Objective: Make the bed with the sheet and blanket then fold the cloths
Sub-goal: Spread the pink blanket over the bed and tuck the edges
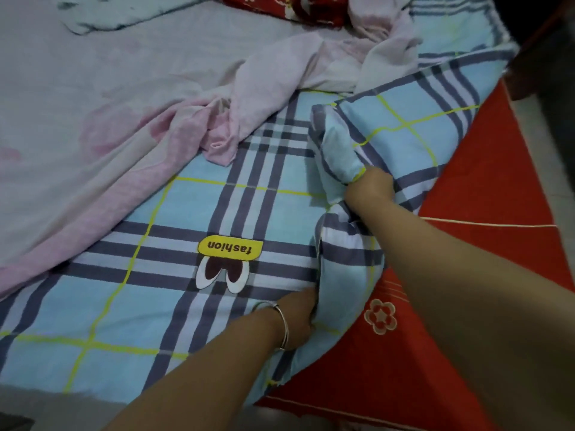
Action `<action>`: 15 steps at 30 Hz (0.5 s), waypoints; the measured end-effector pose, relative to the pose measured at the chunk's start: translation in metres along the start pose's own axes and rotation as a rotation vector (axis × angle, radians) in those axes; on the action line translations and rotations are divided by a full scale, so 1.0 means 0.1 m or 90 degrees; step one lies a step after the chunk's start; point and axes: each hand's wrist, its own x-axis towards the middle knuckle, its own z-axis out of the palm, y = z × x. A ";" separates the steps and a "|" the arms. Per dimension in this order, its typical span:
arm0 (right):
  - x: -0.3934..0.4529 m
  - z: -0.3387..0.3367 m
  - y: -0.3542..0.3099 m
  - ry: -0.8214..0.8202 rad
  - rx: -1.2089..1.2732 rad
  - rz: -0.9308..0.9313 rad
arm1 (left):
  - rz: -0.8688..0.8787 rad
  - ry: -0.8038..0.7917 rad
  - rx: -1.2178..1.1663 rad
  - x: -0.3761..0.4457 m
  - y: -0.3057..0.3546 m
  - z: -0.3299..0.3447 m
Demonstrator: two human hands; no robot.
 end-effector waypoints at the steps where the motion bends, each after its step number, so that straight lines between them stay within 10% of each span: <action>1: -0.09 -0.08 0.11 0.039 0.027 0.032 | 0.003 -0.018 0.040 0.00 0.07 0.03; 15: -1.30 -0.78 1.67 0.292 0.208 0.178 | 0.027 -0.246 0.513 0.16 0.74 0.41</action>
